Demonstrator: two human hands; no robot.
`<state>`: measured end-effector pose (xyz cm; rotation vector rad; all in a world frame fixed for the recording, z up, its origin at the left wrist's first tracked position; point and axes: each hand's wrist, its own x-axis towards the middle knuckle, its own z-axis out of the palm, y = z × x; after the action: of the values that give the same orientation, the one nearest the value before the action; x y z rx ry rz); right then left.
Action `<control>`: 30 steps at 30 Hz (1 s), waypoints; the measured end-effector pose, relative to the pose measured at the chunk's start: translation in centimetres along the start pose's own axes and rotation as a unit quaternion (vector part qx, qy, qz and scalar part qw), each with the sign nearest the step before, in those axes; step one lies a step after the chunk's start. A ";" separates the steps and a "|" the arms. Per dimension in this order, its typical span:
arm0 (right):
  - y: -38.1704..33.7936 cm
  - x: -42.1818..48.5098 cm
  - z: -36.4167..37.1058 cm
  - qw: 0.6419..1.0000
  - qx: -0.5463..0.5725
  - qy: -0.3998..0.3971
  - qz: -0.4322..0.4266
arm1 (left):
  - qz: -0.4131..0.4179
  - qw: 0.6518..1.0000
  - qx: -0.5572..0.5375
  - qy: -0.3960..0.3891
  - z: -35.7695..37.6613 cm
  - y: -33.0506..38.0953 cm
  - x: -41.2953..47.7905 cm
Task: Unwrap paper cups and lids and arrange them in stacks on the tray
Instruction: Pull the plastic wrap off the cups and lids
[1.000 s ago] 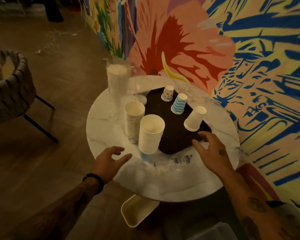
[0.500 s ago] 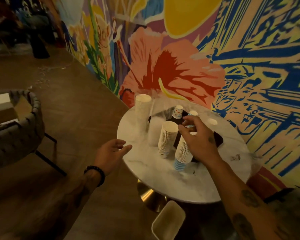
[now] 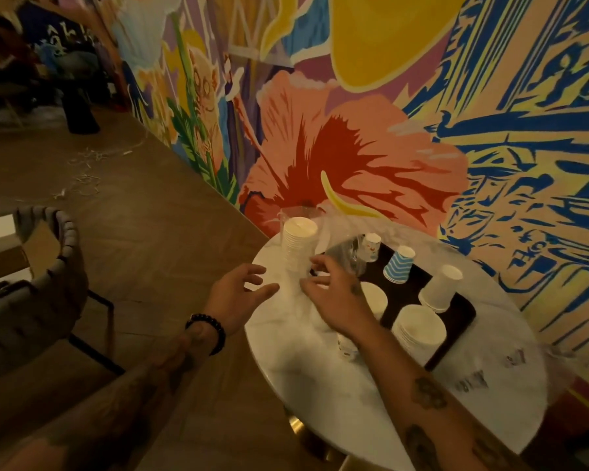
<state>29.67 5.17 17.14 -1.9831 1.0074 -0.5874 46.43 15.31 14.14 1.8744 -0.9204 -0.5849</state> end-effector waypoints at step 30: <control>-0.1 15.1 9.6 0.953 -0.235 0.152 0.112 | 0.122 0.958 -0.009 -0.260 8.1 -6.0 22.4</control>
<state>45.01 -2.76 12.42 -2.1781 1.6650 -0.5743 56.26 -5.18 4.79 1.5789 -1.4563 -0.9497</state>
